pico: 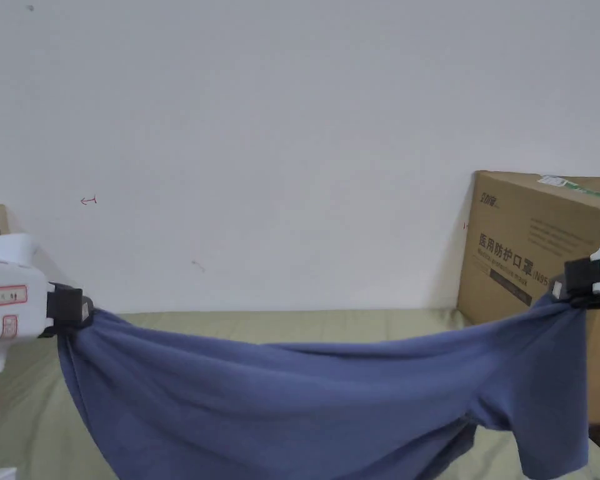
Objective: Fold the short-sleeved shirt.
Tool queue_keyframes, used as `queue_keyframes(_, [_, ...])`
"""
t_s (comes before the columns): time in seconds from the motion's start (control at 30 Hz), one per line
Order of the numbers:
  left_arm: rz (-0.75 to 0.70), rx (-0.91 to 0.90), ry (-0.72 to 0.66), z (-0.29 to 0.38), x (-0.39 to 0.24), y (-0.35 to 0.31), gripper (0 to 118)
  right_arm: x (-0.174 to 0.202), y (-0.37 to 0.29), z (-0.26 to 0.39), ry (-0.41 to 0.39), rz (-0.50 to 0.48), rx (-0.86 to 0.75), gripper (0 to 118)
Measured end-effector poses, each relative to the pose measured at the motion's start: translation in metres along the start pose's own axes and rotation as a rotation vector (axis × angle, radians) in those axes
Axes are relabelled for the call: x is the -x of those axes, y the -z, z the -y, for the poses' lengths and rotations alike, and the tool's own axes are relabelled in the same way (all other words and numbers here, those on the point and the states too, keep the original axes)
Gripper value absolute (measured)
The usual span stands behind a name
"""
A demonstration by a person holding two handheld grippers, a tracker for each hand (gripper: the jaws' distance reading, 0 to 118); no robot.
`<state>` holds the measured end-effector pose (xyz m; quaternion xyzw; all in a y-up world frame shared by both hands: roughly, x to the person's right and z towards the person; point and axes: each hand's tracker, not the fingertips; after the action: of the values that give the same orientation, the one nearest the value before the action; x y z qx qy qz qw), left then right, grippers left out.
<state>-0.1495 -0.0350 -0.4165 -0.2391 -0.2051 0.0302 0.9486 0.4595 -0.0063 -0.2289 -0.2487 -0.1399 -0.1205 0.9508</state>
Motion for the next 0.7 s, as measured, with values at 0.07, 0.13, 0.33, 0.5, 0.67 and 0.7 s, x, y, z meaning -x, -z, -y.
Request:
queue_keyframes(0.07, [0.01,-0.006,-0.011,-0.01,-0.003,0.008,12,-0.003,0.002,-0.014,0.019,0.005,-0.011,3])
queue_keyframes(0.13, [0.012,-0.016,0.013,-0.019,-0.011,0.018,12,-0.008,0.007,-0.029,0.022,0.026,-0.029,3])
queue_keyframes(0.33, [0.043,-0.048,0.056,-0.051,-0.043,0.061,12,-0.023,0.027,-0.07,0.05,0.148,-0.141,3])
queue_keyframes(0.5, [0.055,-0.11,0.079,-0.072,-0.07,0.089,12,-0.038,0.021,-0.094,0.069,0.185,-0.233,3])
queue_keyframes(0.67, [0.094,-0.086,-0.067,-0.061,-0.064,0.112,12,-0.057,0.017,-0.078,0.062,0.19,-0.241,3])
queue_keyframes(0.7, [0.09,-0.056,-0.079,-0.051,-0.06,0.119,12,-0.062,0.021,-0.066,0.062,0.187,-0.219,3])
